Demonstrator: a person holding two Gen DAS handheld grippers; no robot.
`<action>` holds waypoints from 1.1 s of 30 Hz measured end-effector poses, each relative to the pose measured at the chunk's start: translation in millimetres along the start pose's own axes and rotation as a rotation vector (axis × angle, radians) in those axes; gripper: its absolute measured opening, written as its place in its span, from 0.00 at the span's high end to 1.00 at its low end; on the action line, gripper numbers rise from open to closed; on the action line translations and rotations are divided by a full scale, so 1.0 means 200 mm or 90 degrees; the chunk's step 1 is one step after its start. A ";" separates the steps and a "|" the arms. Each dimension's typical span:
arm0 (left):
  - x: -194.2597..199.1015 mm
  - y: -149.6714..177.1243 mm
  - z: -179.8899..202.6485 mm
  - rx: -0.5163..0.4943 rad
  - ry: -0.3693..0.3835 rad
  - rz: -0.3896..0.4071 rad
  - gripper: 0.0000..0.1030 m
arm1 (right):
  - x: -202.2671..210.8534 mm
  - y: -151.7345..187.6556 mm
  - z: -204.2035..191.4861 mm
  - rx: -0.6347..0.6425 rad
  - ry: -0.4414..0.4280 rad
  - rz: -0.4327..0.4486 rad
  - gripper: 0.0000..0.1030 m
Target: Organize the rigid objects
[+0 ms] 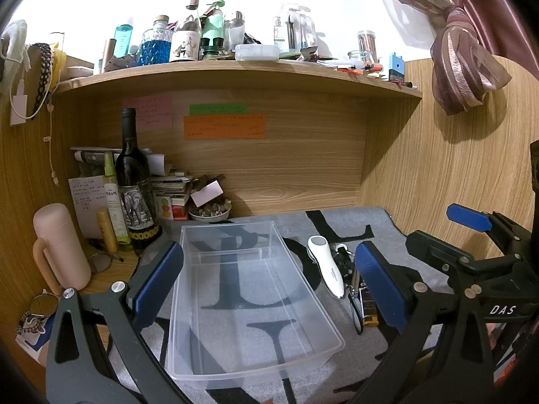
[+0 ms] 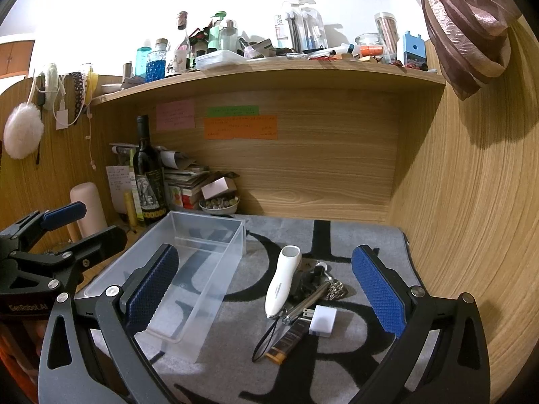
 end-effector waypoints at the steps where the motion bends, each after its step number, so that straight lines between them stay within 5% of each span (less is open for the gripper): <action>1: 0.00 0.00 -0.01 0.000 0.000 0.000 0.00 | 0.00 0.00 0.00 0.000 0.000 0.000 0.00; 33: -0.04 0.03 -0.01 0.003 0.002 -0.007 0.00 | -0.01 0.00 0.00 -0.001 0.001 -0.004 0.00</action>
Point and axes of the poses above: each gripper's, at about its wrist camera, not at the fingertips, and x roughly against the way its jaws point, z to its right, y to its underside, the point moved 2 cm from there along -x, roughly the way its jaws point, and after that the axes turned 12 degrees about z, right-handed, at the moved point
